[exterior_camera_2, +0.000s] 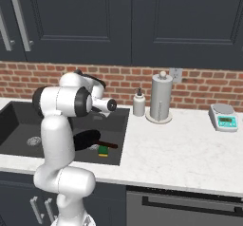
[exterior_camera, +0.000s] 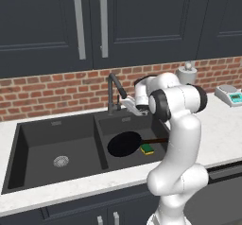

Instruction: Pick the pan and sponge and place them into the sink. Then turn on the water.

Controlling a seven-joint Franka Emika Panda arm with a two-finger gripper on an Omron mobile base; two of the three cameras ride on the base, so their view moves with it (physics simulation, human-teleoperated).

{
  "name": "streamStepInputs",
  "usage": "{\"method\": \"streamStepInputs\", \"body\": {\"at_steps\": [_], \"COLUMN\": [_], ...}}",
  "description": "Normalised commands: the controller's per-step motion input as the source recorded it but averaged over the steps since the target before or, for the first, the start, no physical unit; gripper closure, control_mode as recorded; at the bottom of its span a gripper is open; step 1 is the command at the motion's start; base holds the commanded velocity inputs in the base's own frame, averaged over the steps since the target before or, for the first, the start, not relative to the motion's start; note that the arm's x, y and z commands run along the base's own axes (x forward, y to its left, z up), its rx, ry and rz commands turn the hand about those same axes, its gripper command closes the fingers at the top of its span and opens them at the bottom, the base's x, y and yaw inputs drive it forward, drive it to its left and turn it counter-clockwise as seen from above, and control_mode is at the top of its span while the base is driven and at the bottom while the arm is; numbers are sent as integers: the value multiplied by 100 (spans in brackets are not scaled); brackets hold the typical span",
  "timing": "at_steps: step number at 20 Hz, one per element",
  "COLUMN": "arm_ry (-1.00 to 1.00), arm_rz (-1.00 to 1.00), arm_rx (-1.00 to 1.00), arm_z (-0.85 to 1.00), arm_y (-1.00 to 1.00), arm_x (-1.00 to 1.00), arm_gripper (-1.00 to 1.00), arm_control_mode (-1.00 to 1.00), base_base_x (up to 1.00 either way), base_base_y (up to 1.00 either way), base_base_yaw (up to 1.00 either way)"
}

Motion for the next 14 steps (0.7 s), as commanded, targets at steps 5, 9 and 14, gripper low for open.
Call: {"method": "streamStepInputs", "body": {"at_steps": [5,9,14], "arm_ry": [0,0,0], "arm_rz": [0,0,0], "arm_rx": [0,0,0], "arm_z": [-5,-9,-13], "arm_y": [2,4,10], "arm_x": [20,25,24], "arm_gripper": [-100,-100,-100], "arm_control_mode": [-100,-100,-100], "base_base_x": [0,0,0], "base_base_y": [0,0,0], "base_base_yaw": [0,0,0]}}
